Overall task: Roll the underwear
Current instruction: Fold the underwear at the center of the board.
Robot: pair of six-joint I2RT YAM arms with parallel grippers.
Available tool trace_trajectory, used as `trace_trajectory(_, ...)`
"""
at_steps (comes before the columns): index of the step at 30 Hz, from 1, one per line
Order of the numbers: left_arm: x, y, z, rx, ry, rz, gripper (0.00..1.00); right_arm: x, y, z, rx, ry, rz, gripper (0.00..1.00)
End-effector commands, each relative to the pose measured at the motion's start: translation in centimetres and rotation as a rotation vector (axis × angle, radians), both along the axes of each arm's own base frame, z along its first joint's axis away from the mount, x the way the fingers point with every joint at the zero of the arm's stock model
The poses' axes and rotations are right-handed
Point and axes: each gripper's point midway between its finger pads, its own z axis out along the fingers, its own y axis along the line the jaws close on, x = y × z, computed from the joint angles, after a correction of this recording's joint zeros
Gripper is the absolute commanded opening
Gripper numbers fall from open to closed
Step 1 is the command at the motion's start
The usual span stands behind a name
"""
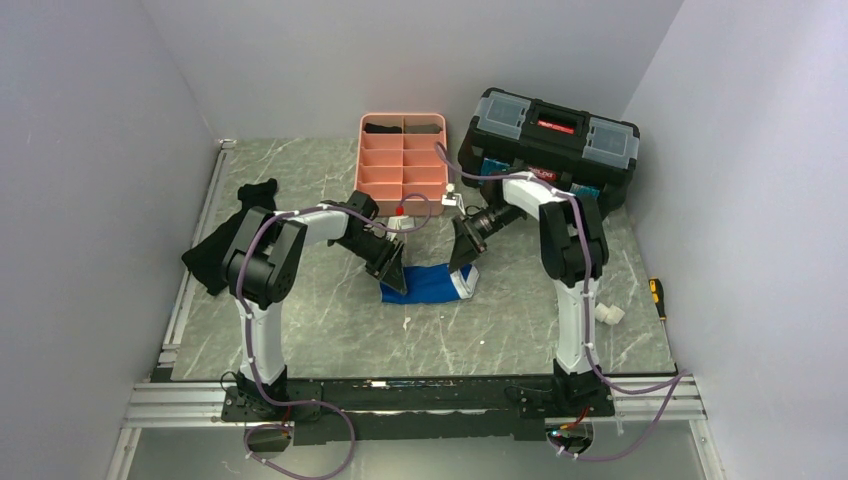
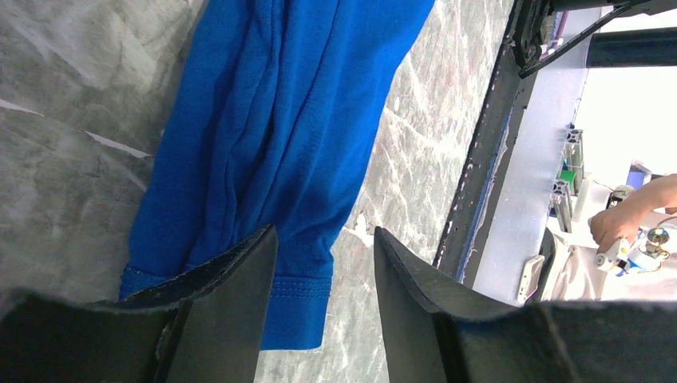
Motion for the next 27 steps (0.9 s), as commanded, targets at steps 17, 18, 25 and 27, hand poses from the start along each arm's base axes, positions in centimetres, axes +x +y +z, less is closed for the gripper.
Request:
trace_trajectory(17,1.0,0.0,2.3,-0.047,-0.098,-0.006,0.58,1.4,-0.1,-3.9,-0.066,0.014,-0.036,0.55)
trace_trajectory(18,1.1,-0.2,2.9,-0.067,-0.114,-0.018,0.59,1.3,-0.1,-3.2,-0.059,0.005,-0.032,0.55)
trace_trajectory(25,0.2,-0.3,7.1,-0.169,-0.223,-0.087,0.69,1.4,0.0,-0.2,-0.023,-0.037,-0.007,0.56)
trace_trajectory(27,-0.2,-0.1,7.4,-0.171,-0.231,-0.098,0.69,1.4,0.0,0.3,-0.017,-0.037,-0.004,0.56)
